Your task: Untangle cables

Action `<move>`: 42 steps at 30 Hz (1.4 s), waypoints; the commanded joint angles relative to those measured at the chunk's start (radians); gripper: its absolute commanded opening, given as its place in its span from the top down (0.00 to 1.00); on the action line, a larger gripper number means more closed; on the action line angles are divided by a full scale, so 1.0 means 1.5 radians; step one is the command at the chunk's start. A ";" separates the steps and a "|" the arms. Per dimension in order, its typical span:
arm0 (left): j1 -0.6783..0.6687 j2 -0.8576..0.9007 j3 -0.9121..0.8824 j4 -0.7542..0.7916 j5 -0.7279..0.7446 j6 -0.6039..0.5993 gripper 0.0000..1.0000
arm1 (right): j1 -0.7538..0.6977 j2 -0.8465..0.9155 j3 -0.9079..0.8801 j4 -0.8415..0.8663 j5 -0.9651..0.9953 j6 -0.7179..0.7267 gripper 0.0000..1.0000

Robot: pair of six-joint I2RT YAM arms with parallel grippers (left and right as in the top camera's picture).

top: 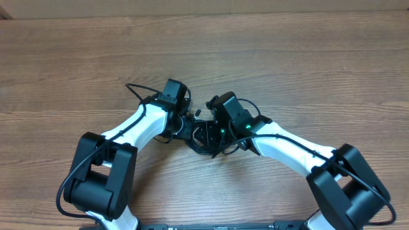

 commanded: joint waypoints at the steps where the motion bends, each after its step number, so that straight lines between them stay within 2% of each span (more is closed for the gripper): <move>1: 0.004 0.047 -0.029 -0.017 -0.061 -0.021 0.96 | 0.001 0.038 0.002 0.020 0.019 0.022 0.69; 8: 0.016 0.047 -0.029 -0.021 -0.025 -0.017 0.96 | 0.001 0.059 0.002 0.046 0.037 0.026 0.69; 14: 0.047 0.047 -0.029 -0.041 -0.026 -0.017 0.95 | -0.009 0.079 0.002 0.021 0.059 0.068 0.75; 18: 0.061 0.047 -0.029 -0.056 -0.024 -0.019 0.83 | -0.014 0.079 0.002 0.015 0.060 0.078 0.75; 20: 0.061 0.047 -0.029 -0.071 -0.024 -0.019 0.75 | -0.014 0.079 0.002 0.015 0.060 0.078 0.74; 23: 0.061 0.047 -0.030 -0.079 -0.024 -0.019 0.75 | -0.014 0.079 0.002 0.015 0.060 0.078 0.71; 26: 0.061 0.047 -0.030 -0.091 -0.005 -0.015 0.66 | -0.014 0.079 0.002 0.014 0.059 0.078 0.70; 29: 0.064 0.047 -0.030 -0.124 0.004 -0.009 0.62 | -0.014 0.079 0.002 0.013 0.059 0.078 0.69; 34: 0.066 0.047 -0.031 -0.154 -0.004 -0.009 0.63 | -0.014 0.079 0.002 0.013 0.059 0.078 0.69; 38: 0.066 0.047 -0.031 -0.131 -0.047 -0.024 0.64 | -0.014 0.079 0.002 0.010 0.059 0.078 0.69; 40: 0.066 0.047 -0.031 -0.118 -0.047 -0.024 0.68 | -0.014 0.079 0.002 0.009 0.059 0.078 0.69; 42: 0.066 0.047 -0.031 -0.105 -0.058 -0.026 0.76 | -0.014 0.079 0.002 0.008 0.059 0.078 0.69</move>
